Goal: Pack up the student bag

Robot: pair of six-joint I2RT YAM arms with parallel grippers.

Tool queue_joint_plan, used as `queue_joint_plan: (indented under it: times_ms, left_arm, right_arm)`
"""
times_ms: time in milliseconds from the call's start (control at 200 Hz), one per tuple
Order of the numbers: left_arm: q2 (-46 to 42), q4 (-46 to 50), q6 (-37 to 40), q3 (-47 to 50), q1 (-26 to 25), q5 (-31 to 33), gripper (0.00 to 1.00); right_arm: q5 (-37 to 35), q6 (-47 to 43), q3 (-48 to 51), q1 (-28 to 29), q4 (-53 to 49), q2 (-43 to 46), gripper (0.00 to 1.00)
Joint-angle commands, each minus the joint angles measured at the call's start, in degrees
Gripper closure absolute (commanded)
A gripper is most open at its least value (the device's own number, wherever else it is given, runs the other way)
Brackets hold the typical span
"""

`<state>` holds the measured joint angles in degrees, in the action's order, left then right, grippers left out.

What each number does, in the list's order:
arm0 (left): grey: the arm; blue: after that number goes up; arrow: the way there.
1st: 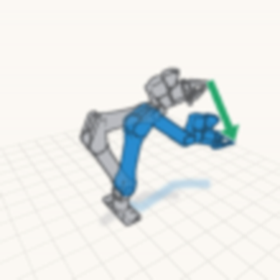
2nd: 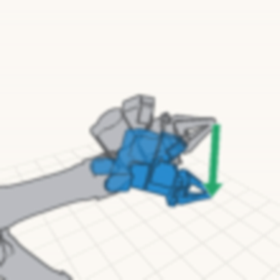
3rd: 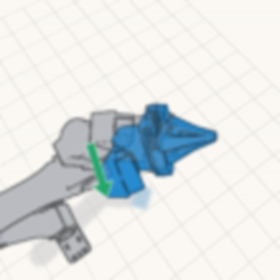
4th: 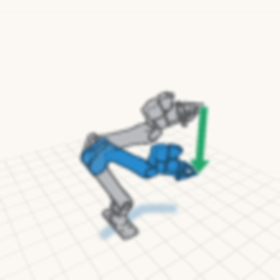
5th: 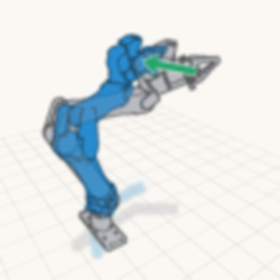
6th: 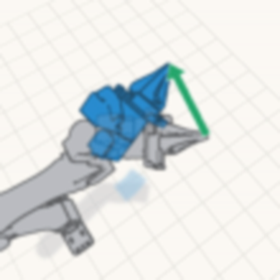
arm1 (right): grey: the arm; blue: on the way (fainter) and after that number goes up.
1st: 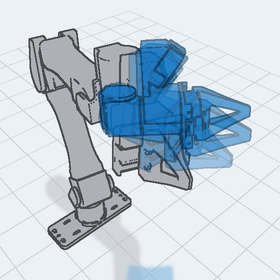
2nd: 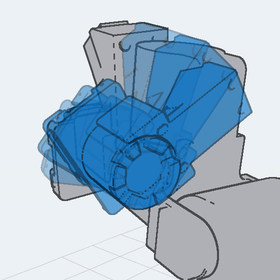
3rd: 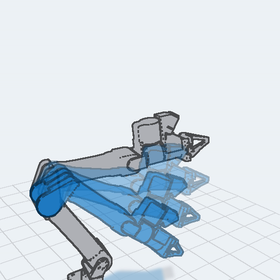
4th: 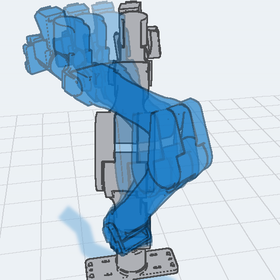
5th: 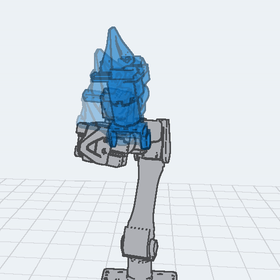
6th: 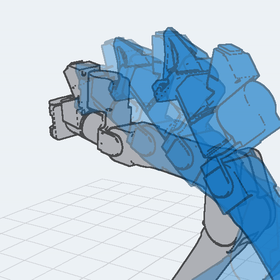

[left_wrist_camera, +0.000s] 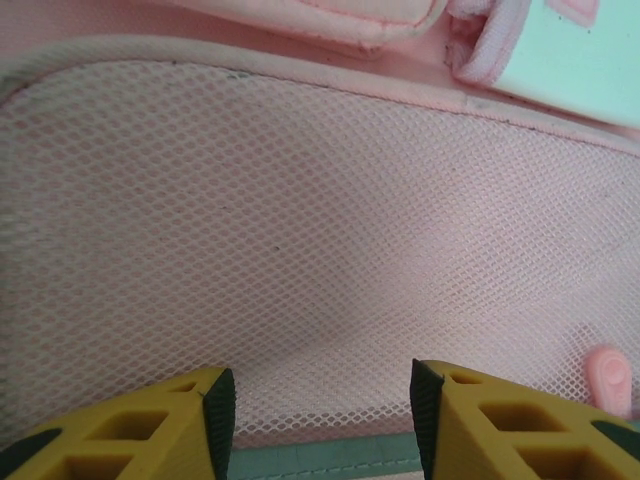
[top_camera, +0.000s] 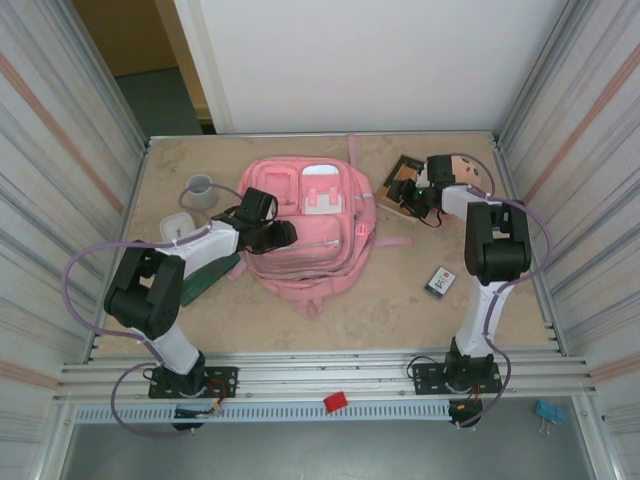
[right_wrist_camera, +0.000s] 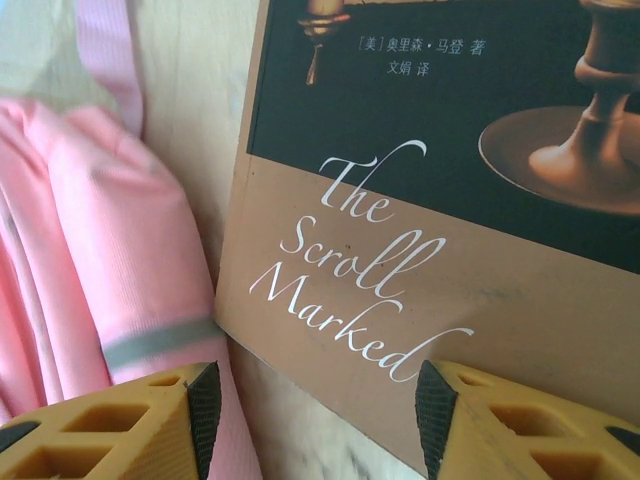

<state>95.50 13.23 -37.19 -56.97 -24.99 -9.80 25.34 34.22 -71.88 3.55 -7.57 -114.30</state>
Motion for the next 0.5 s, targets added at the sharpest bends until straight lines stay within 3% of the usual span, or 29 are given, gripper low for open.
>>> queue_joint_plan:
  times_ms: [0,496]
  left_arm:
    - [-1.63,1.76,1.92,1.46,1.76,3.22,0.48]
    - [-4.51,1.17,3.34,1.36,4.01,4.9,0.48]
  right_arm:
    - [0.73,0.66,8.82,1.83,-10.09,2.32,0.44]
    - [-6.45,4.74,31.44,7.62,-19.85,31.73,0.44]
